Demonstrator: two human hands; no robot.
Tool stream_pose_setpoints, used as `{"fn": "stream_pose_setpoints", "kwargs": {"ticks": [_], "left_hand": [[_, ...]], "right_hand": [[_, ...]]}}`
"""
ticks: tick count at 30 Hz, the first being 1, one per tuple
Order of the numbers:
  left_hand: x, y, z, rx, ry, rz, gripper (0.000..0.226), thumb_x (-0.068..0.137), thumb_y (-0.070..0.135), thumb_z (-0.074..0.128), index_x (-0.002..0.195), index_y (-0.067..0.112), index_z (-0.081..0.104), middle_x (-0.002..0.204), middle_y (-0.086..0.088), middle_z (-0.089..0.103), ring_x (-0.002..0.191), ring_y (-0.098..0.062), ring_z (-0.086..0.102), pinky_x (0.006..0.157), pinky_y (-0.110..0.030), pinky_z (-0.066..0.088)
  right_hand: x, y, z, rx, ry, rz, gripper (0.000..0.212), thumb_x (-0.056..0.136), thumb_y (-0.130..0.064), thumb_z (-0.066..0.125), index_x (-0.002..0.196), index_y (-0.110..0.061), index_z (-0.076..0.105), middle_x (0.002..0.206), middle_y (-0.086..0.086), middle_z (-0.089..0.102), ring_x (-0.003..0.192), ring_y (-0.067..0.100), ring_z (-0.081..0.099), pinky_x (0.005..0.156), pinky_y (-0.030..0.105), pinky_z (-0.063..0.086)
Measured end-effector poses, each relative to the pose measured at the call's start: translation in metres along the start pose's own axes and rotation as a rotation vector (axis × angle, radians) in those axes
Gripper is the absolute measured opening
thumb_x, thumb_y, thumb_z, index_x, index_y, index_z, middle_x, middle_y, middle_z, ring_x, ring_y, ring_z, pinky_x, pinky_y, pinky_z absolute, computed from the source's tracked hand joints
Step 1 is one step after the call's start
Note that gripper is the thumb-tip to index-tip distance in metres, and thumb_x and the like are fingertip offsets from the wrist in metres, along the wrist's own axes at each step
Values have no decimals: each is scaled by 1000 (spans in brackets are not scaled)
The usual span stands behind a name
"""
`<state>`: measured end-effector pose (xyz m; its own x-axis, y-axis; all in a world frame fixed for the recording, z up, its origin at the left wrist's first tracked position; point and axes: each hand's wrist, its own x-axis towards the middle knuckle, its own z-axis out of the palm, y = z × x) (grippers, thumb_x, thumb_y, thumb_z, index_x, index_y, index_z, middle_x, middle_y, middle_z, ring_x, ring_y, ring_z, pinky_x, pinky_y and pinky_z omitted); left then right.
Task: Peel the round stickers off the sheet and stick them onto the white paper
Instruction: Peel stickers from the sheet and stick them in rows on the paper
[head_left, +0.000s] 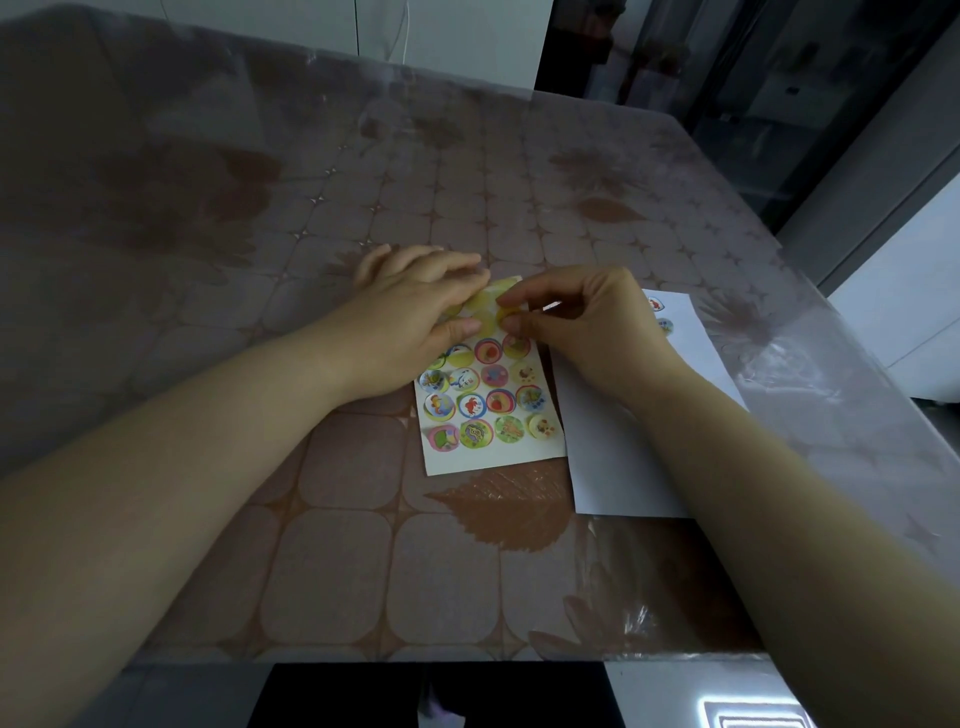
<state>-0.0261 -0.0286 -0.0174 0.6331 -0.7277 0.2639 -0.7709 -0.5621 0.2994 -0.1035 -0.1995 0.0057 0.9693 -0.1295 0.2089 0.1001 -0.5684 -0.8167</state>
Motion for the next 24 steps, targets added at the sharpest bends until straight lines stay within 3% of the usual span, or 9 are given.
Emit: {"fn": "stream_pose_setpoints", "kwargs": {"ticks": [9, 12, 15, 18, 20, 22, 24], "left_hand": [[0, 0, 0, 50, -20, -17, 68, 77, 53, 27, 139, 25, 30, 150, 7, 22, 138, -16, 9, 110, -39, -3], [-2, 1, -1, 39, 20, 7, 63, 81, 49, 28, 142, 31, 19, 150, 11, 22, 139, -14, 8, 110, -41, -3], [-1, 6, -3, -29, 97, 59, 49, 87, 39, 28, 135, 35, 34, 141, 17, 37, 137, -9, 17, 105, -32, 1], [0, 4, -1, 1, -31, 36, 53, 83, 50, 23, 129, 35, 43, 137, 19, 43, 136, -5, 19, 100, -28, 2], [-1, 1, 1, 30, -117, 15, 60, 77, 59, 24, 130, 36, 42, 139, 17, 41, 136, -3, 16, 103, -31, 1], [-2, 1, 0, 21, -146, 3, 64, 74, 62, 27, 130, 37, 42, 140, 16, 40, 137, -2, 14, 105, -34, -2], [-2, 2, -1, 20, -167, -1, 63, 74, 62, 26, 129, 38, 42, 140, 16, 40, 137, -2, 13, 106, -35, -5]], "right_hand": [[1, 4, 3, 18, 12, 15, 14, 77, -6, 71, 78, -20, 72, 71, -6, 68, 60, -1, 63, 61, 9, 47], [3, 6, 3, -7, 0, -1, 14, 76, -7, 72, 78, -21, 72, 89, 2, 69, 67, 5, 64, 68, 18, 52], [5, 10, 4, -83, 13, -38, 21, 73, -11, 75, 81, -29, 70, 102, -4, 54, 75, -1, 55, 67, 5, 43], [6, 12, 4, -182, 44, -78, 25, 72, -13, 76, 83, -35, 67, 94, -14, 45, 87, -2, 47, 75, 1, 35], [6, 13, 4, -227, 37, -118, 26, 74, -12, 73, 85, -35, 67, 93, -11, 55, 90, 4, 52, 81, 11, 39], [6, 11, 4, -259, 27, -145, 25, 77, -12, 69, 86, -34, 68, 90, -6, 65, 82, -2, 54, 76, 7, 38], [6, 6, 2, -260, 36, -100, 18, 81, -13, 66, 88, -29, 72, 85, -13, 65, 74, -4, 51, 68, 4, 38]]}}
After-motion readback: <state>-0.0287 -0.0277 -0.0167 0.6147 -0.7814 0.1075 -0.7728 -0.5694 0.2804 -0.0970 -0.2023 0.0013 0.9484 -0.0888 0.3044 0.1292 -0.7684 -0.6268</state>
